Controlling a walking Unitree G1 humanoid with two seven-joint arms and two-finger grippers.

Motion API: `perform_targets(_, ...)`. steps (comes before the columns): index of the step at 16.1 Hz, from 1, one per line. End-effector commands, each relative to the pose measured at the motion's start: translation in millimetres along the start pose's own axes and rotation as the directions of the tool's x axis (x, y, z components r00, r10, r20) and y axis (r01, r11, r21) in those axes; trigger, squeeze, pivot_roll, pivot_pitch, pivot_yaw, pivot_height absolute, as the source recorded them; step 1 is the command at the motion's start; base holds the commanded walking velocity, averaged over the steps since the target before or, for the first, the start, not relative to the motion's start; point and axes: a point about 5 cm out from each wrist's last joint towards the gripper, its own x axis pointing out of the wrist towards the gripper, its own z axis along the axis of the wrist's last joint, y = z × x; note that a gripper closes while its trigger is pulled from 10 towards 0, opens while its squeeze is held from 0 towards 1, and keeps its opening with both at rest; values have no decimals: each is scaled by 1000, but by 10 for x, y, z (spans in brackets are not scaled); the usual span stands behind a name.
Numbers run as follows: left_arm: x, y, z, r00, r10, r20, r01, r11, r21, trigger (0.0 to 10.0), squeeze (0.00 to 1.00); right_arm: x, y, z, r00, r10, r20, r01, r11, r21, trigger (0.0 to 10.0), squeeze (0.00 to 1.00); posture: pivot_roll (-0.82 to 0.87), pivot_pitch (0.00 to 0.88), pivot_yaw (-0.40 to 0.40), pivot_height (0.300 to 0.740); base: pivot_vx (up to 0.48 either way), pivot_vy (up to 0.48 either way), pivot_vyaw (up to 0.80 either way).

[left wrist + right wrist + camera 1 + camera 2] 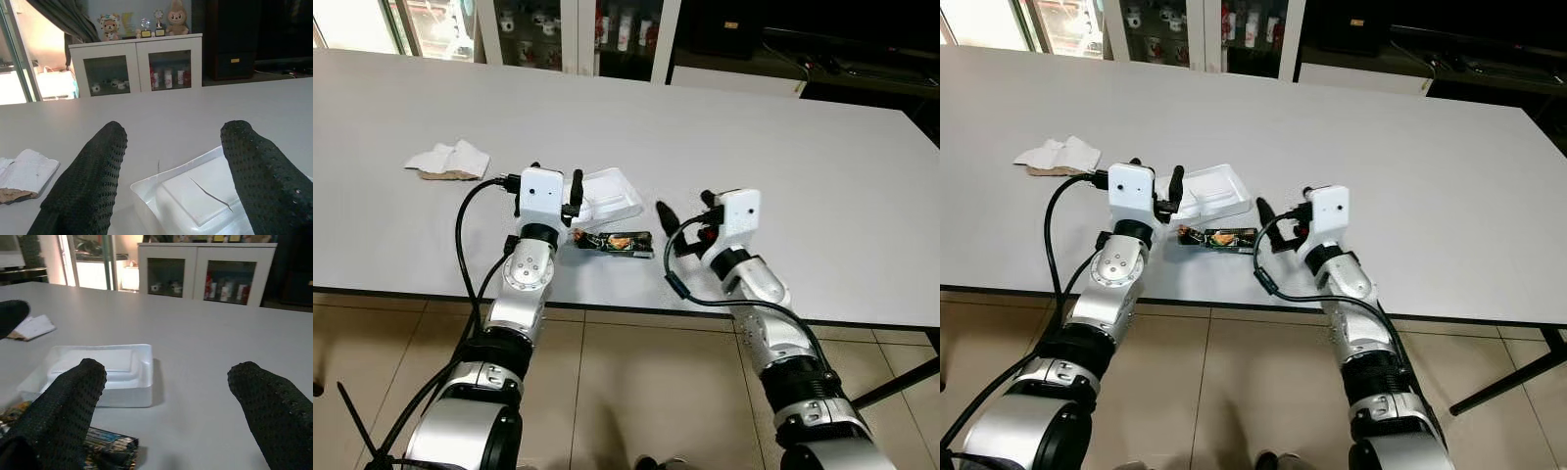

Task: Picking trash to rubbish bin

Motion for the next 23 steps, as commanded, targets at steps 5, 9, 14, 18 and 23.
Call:
perform_targets(5,39,-25,61,1000,-23,17,23,1000,6,10000,0,-48,-14,-8,999,34,-16,-34,999,-19,10000,0,-56,30,-81,740,0,0,0)
perform_targets(9,20,-27,45,1000,-21,16,21,1000,5,10000,0,-73,-33,8,996,88,-30,-89,995,-40,10000,0,-56,31,-89,740,0,0,0)
perform_targets(14,20,13,40,1000,-5,12,4,1000,3,10000,0,-152,-3,-9,963,252,-93,-258,965,-54,10000,0,-54,50,-103,740,0,0,0)
perform_targets(18,20,14,39,1000,1,11,-1,1000,-1,10000,0,-221,133,-115,914,374,-157,-384,923,-37,10000,0,-53,52,-108,740,0,0,0)
perform_targets(23,66,171,102,999,32,28,-32,999,11,10000,0,-229,308,-148,868,468,-165,-476,879,-7,10000,0,-44,56,-104,740,0,0,0)
